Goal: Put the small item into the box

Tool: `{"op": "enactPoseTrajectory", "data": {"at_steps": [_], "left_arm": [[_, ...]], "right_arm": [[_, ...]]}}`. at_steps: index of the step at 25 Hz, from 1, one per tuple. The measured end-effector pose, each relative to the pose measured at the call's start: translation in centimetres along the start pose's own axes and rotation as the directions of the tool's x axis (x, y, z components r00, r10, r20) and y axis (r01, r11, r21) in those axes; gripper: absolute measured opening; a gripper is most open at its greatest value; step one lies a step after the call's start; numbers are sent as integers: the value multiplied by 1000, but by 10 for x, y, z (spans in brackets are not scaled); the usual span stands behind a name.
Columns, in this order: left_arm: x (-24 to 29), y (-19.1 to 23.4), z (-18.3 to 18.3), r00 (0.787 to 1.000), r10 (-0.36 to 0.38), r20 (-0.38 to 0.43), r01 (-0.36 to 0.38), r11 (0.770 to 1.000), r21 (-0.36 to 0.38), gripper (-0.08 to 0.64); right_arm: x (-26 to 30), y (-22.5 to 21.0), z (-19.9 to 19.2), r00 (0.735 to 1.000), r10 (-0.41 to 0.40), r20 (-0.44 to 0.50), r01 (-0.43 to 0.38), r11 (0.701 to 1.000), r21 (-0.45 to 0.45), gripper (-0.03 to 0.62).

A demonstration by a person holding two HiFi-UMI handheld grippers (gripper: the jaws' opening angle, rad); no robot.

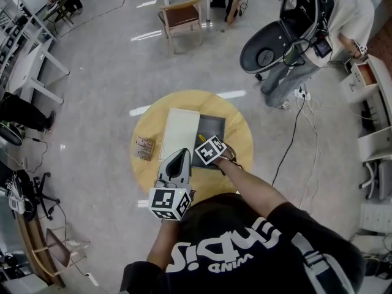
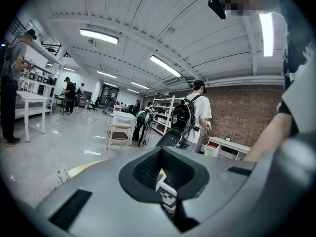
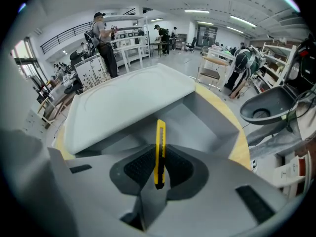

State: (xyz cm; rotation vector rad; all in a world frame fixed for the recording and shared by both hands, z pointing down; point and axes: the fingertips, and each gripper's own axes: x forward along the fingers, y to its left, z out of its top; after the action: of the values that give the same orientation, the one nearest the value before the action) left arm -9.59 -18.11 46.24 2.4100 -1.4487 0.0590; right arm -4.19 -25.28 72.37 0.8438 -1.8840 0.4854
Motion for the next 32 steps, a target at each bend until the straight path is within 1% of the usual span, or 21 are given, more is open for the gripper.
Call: {"op": "enactPoseTrajectory", "data": {"at_steps": [5,13,21,29,32], "left_arm": [[0,3,-1,1000,4,-2,-4,1000,-1,8],[-4,0,0,1000,3,4,-3,1000,3,8],[-4,-2,-2,1000,1,6,-1,1000,3,8],[-5,1,-2,1000,4,11,-4,1000,2,8],[-5,1,0,1000,5,13,-5,1000,2,8]], "right_arm": [[2,0,0,1000,0,-7,0,1000,-15,52],[3,2,-3,1000,6,-27,-7,1000,-13,52],[8,4,-8,998,14,-67,-17,999,-38,52],[8,3,-6,998,17,-55,-18,1000,-20,52],[4,2,-3,999,23,-29,-23,1000,1,49]]}}
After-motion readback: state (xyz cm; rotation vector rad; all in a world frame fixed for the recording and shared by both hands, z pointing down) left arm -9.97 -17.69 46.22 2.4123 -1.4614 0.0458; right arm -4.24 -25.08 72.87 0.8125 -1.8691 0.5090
